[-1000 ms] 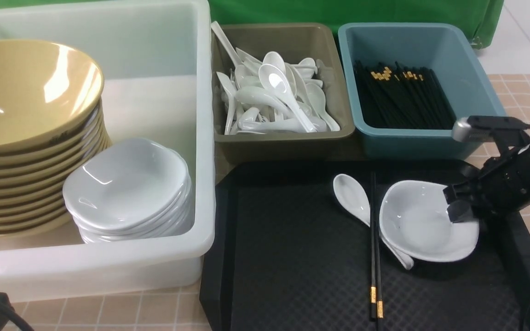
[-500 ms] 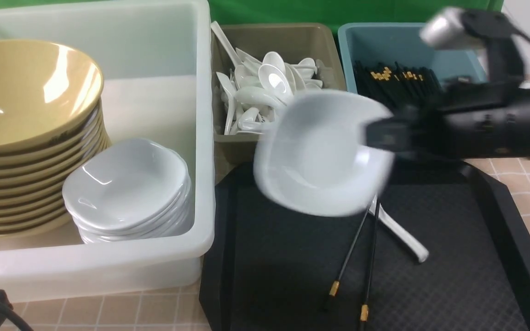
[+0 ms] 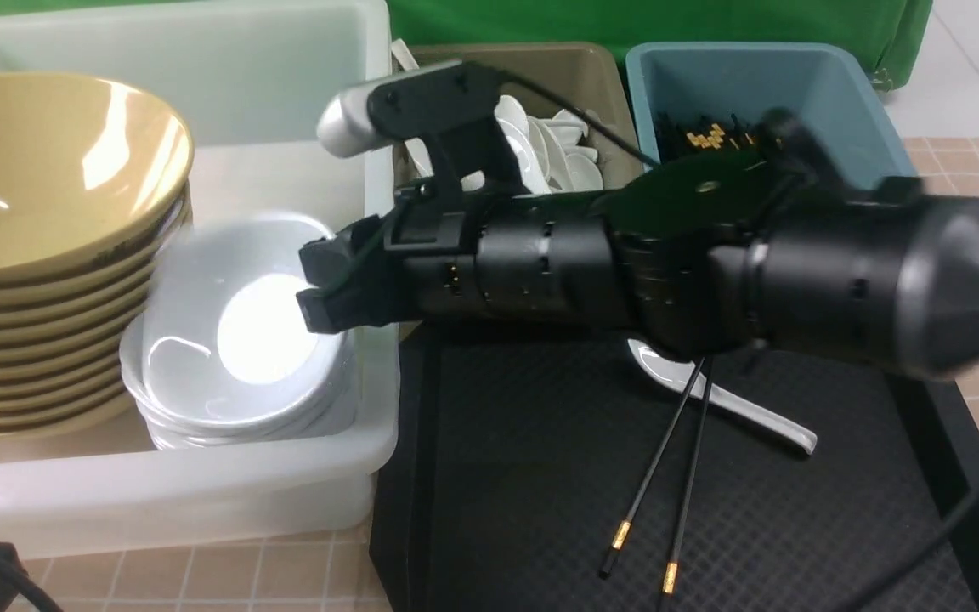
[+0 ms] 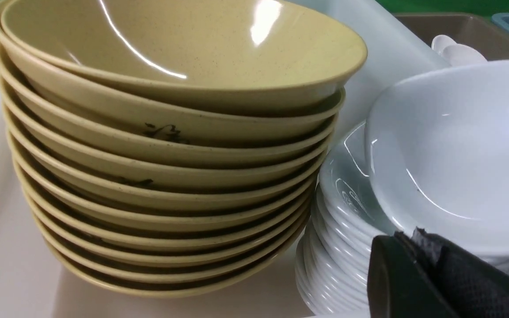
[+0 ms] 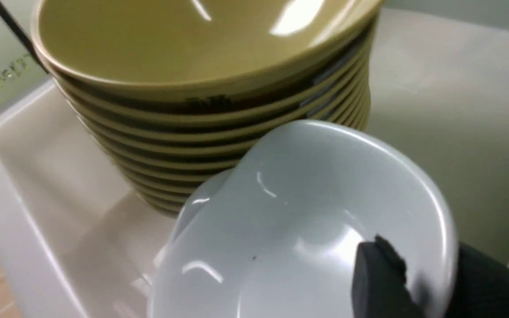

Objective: On brown table put chopsticks spoon bowls plates into blue grey white boxes.
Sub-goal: 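Place the white bowl into the white bin on top of the stacked bowls with the right gripper, then grasp the chopsticks with the right gripper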

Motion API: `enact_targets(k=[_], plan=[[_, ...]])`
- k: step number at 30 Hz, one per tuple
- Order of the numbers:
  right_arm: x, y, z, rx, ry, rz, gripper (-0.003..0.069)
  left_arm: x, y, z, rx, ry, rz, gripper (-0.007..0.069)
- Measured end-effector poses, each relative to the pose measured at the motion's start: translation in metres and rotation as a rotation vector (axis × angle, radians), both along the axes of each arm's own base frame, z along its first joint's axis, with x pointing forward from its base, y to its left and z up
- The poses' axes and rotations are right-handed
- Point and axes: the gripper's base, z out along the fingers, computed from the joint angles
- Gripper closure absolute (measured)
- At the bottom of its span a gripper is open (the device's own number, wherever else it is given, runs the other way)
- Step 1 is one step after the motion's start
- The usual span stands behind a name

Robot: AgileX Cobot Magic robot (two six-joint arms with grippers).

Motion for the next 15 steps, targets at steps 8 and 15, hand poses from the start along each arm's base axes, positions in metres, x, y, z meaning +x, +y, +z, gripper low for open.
enact_targets(k=[8,15], plan=[[0.001,-0.043,0.04,-0.037,-0.099,0.071,0.0162,0.0,0.0,0.0,-0.008,0.005,0.001,0.0623],[-0.005,-0.146,0.018,-0.613,0.153,0.08,0.0179,0.0,0.0,0.001,-0.014,-0.007,0.006,0.0623]])
